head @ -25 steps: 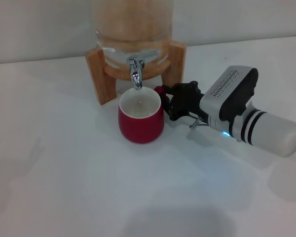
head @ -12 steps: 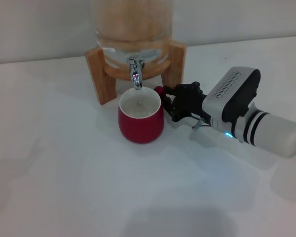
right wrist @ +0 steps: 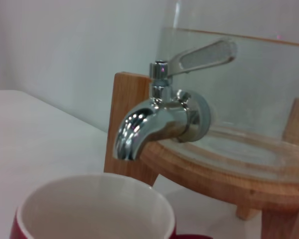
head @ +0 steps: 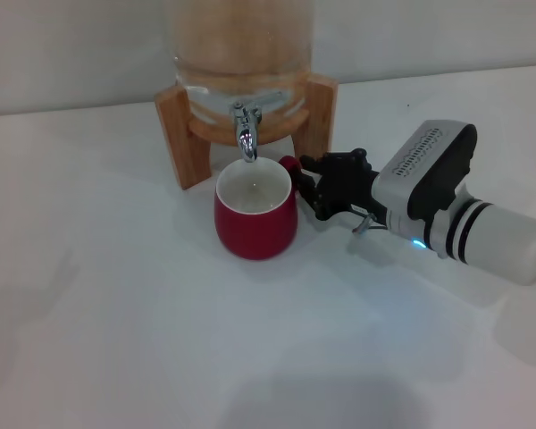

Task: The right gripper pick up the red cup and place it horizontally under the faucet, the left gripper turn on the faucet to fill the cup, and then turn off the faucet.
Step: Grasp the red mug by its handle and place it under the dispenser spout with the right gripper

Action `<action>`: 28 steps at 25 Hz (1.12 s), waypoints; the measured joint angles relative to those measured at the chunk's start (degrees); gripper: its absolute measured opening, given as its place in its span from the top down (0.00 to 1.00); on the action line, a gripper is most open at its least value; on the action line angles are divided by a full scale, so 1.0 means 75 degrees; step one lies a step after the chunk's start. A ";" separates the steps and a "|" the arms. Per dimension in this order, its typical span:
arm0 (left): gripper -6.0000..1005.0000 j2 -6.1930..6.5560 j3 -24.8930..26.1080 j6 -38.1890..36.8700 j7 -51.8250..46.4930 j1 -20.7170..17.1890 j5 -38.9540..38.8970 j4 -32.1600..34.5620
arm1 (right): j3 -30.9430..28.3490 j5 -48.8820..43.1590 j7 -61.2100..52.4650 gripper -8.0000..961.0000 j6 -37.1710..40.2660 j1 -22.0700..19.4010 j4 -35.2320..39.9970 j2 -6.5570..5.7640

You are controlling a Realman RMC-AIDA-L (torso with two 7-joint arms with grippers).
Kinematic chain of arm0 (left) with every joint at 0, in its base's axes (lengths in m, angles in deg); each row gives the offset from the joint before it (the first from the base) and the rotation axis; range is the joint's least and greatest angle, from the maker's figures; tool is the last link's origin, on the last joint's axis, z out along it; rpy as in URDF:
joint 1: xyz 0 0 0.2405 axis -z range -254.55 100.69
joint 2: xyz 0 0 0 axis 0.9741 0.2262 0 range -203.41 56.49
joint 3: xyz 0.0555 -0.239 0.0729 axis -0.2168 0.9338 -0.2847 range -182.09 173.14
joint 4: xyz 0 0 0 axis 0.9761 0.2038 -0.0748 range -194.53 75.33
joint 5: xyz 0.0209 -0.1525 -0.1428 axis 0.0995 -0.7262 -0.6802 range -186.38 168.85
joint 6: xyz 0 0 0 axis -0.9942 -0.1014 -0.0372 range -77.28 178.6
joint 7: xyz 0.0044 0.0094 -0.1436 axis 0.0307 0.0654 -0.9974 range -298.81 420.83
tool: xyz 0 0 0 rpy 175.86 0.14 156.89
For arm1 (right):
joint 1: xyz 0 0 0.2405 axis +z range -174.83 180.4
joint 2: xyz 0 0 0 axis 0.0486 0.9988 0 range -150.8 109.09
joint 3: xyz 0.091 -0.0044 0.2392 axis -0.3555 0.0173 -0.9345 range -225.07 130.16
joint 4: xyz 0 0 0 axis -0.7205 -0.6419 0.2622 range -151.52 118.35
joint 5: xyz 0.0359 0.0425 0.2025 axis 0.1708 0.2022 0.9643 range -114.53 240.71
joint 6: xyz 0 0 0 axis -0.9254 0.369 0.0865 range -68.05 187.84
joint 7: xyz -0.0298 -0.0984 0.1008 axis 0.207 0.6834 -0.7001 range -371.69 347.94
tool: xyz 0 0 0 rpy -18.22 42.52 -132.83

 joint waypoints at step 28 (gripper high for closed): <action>0.13 0.0000 0.0000 -0.0038 0.0000 0.0000 0.0000 0.0000 | 0.0092 -0.0509 -0.0711 0.79 -0.0291 -0.0260 0.0285 -0.0033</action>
